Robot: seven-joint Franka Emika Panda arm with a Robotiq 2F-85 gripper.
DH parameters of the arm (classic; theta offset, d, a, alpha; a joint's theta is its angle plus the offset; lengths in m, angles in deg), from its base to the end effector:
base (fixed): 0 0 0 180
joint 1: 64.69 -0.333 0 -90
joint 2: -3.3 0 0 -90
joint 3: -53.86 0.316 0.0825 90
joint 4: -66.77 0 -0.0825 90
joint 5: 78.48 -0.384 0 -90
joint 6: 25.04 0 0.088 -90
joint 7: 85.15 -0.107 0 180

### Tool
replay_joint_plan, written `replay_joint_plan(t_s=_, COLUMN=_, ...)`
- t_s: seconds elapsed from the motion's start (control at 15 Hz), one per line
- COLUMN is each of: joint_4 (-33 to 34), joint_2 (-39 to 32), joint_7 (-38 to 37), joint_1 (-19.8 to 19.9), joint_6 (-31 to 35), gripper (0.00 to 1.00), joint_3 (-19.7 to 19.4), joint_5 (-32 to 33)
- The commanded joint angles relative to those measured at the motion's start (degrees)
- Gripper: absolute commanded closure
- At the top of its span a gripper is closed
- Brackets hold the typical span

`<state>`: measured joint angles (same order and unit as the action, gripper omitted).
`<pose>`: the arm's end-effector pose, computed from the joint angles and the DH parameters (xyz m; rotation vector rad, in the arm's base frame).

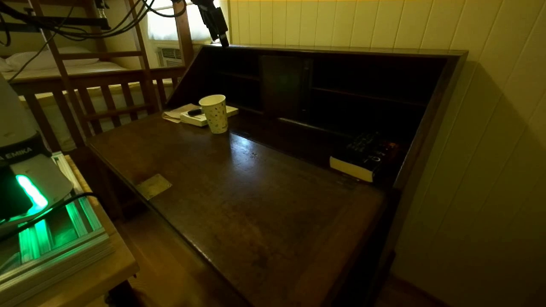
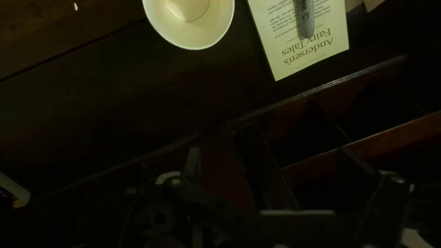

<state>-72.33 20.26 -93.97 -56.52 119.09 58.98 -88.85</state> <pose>0.4768 -0.0255 0.4580 -2.9224 0.4899 -0.5664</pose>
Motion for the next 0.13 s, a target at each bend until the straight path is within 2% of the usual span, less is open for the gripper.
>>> replay_joint_plan(t_s=0.0, joint_4=0.1, joint_2=0.2, joint_7=-0.9, joint_1=-2.2, joint_6=-0.3, gripper=0.00, joint_3=-2.1, joint_5=1.2)
replay_joint_plan(t_s=0.07, joint_4=0.1, joint_2=0.2, joint_7=-0.9, joint_1=-2.2, joint_6=-0.3, gripper=0.00, joint_3=-2.1, joint_5=1.2)
